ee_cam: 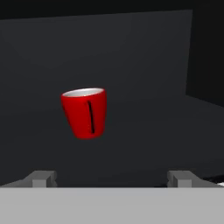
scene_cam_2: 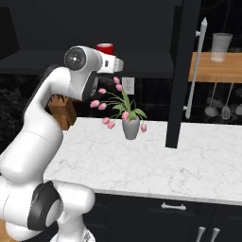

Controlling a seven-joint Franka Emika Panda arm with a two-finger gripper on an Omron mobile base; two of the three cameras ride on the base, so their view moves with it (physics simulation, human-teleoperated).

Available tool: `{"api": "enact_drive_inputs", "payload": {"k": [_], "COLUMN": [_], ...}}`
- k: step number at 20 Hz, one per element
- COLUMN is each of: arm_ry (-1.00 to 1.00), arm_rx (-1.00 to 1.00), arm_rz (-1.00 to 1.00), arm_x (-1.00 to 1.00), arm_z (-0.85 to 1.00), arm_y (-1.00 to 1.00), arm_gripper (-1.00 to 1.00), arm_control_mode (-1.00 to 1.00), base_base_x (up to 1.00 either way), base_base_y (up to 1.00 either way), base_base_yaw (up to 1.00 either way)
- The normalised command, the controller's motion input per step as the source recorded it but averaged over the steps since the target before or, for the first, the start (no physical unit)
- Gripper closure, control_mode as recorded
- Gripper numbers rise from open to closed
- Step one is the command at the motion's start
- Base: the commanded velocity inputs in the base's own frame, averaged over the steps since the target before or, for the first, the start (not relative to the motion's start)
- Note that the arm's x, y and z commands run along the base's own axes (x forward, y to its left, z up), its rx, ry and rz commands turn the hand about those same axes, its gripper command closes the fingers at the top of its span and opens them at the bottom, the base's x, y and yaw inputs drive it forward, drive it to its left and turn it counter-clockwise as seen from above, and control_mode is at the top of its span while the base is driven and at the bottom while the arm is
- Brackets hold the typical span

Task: Gather all objects into one cabinet and sort the glasses and bowls to opposite sides.

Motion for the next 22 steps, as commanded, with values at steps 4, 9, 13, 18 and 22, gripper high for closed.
{"api": "enact_drive_inputs", "payload": {"k": [4,9,13,18,22], "arm_ry": [0.00,0.00,0.00,0.00,0.00], "arm_rx": [0.00,0.00,0.00,-0.02,-0.07], "arm_rz": [0.00,0.03,0.06,0.07,0.05], "arm_x": [0.51,0.22,0.17,0.43,0.21], "arm_z": [0.00,0.01,0.00,0.00,0.00], "arm_y": [-0.07,0.00,0.00,0.00,0.05], "arm_gripper": [-1.00,-1.00,-1.00,-1.00,-1.00], "arm_control_mode": [-1.00,-1.00,-1.00,-1.00,-1.00], "base_base_x": [0.00,0.00,0.00,0.00,0.00], "base_base_y": [0.00,0.00,0.00,0.00,0.00], "base_base_yaw": [0.00,0.00,0.00,0.00,0.00]}}
